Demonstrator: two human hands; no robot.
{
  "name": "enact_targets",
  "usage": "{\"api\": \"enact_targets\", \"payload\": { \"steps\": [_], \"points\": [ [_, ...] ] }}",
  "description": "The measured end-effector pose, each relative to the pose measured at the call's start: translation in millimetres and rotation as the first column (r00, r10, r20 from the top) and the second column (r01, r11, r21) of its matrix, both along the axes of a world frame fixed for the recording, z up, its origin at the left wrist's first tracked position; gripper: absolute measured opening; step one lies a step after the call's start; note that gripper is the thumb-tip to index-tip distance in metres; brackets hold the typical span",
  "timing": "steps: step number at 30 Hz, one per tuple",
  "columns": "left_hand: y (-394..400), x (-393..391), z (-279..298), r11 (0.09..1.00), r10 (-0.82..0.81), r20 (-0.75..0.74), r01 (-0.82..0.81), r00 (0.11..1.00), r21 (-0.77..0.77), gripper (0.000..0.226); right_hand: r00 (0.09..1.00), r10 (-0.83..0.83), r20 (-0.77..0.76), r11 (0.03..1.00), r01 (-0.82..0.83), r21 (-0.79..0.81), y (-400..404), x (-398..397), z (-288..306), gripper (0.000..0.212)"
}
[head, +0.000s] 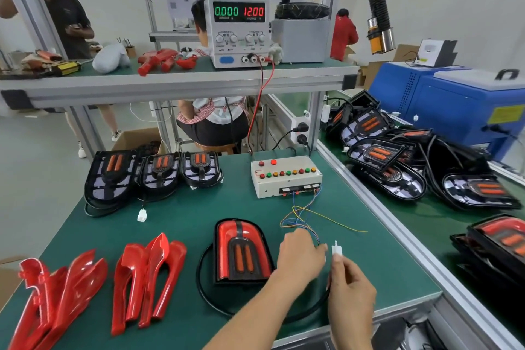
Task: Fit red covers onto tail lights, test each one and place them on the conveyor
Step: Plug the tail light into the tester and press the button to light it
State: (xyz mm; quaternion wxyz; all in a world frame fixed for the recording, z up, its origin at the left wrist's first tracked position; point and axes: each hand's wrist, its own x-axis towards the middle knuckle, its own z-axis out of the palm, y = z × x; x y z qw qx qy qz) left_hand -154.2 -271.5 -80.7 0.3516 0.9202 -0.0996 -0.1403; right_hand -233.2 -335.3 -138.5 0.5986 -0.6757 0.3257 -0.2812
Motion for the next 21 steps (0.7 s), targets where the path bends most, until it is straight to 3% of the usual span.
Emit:
{"api": "enact_targets", "payload": {
  "steps": [5,8,11,21],
  "points": [
    [-6.8,3.6,-7.8,0.998,0.009,-0.071,-0.013,0.997,-0.064,0.021,0.999,-0.042,-0.014,0.999,0.042,0.0,-0.6,0.7,-3.7,0.014],
    [-2.7,9.8,-6.6,0.937,0.038,-0.202,-0.105,0.979,-0.332,0.026,0.999,-0.039,-0.018,0.999,0.038,-0.027,-2.4,1.0,-4.5,0.016],
    [5.5,16.0,2.4,0.787,-0.009,-0.433,-0.261,0.901,-0.56,0.017,1.0,0.0,-0.016,0.998,-0.001,-0.07,1.8,0.7,-3.4,0.018],
    [18.8,16.3,-0.6,0.707,-0.054,-0.509,-0.327,0.859,-0.627,0.009,0.989,0.147,-0.027,0.985,-0.149,-0.093,4.9,3.9,-2.0,0.018]
  ]
}}
